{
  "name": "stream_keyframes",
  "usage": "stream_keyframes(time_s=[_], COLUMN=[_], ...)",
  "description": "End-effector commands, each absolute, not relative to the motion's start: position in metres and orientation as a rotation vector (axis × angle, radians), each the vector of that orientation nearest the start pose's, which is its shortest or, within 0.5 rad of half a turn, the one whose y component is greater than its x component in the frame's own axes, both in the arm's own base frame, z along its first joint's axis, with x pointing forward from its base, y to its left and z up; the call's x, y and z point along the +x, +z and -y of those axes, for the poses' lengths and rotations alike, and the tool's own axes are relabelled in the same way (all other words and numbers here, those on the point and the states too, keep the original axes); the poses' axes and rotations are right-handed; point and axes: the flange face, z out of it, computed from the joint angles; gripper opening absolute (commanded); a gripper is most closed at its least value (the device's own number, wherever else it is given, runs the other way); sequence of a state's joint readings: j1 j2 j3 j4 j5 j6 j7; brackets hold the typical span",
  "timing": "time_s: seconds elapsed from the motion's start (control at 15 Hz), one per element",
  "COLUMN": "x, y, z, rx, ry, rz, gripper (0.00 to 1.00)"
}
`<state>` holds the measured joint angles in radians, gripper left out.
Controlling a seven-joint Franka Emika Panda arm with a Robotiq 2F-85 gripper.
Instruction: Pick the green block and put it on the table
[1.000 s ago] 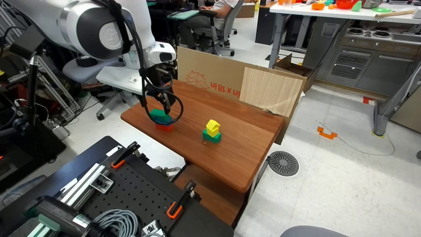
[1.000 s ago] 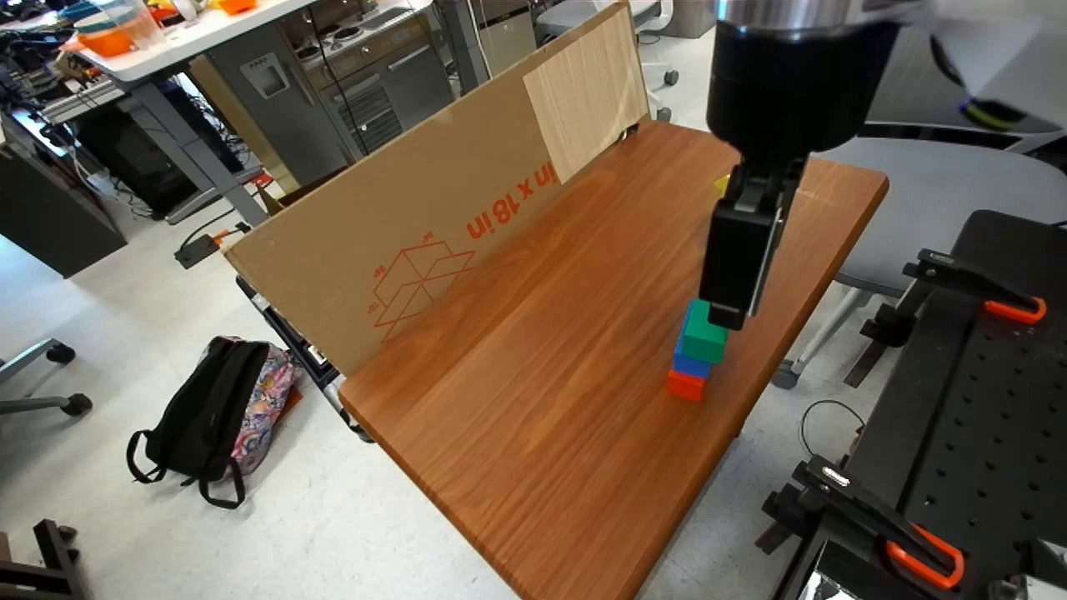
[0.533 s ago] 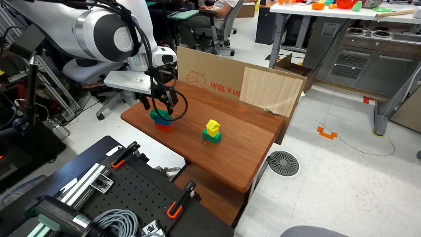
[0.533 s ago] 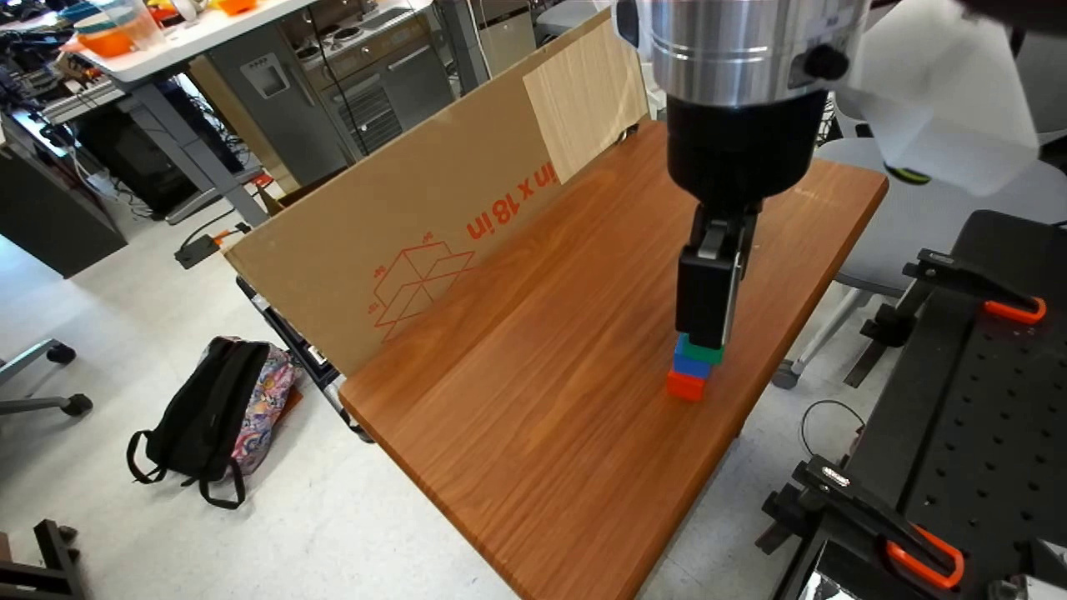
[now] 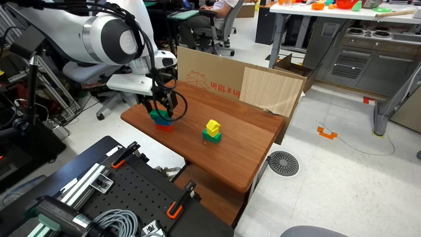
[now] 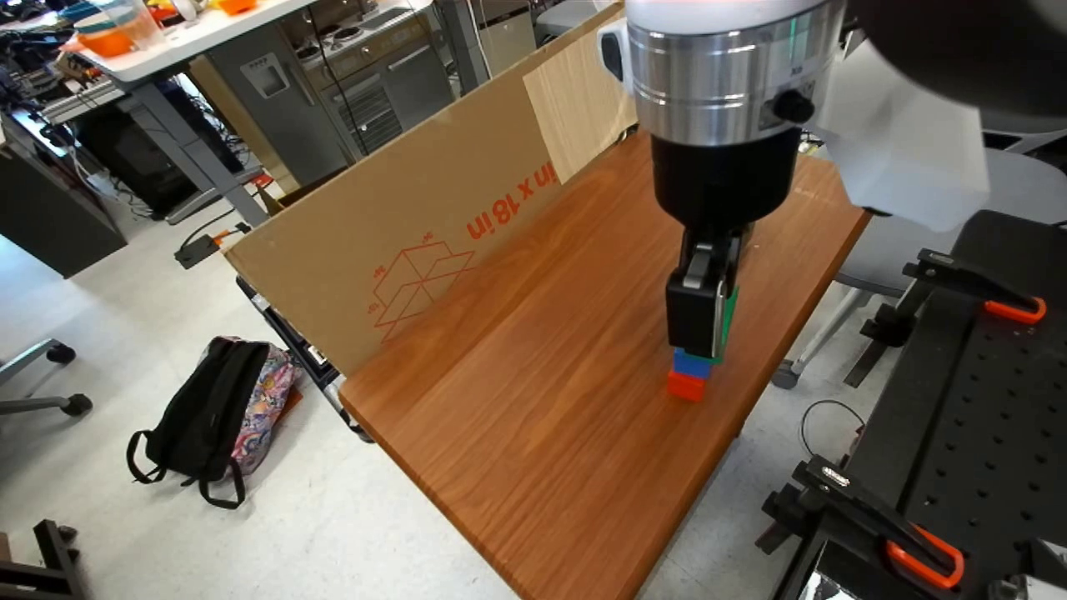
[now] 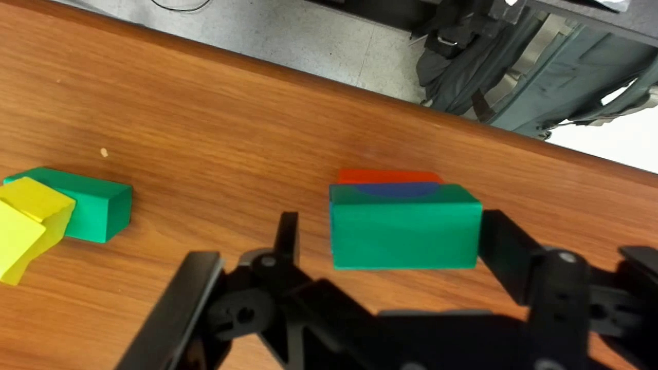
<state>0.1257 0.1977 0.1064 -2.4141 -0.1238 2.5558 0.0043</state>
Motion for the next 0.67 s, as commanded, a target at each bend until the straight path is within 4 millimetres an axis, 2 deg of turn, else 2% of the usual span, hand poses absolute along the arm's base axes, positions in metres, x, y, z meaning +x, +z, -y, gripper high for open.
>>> stream_keyframes(time_s=[0.0,0.13,0.4,0.6], x=[0.484,0.486,0.492,0.51], y=[0.22,0.22,0.234,0.249], z=[-0.12,-0.12,-0.121,-0.117], rx=[-3.182,-3.189,-3.177,-3.178], ry=[0.093,0.093,0.079,0.032], rz=[0.516,0.504,0.485,0.433], gripper=[0.56,0.42,0.42,0.42])
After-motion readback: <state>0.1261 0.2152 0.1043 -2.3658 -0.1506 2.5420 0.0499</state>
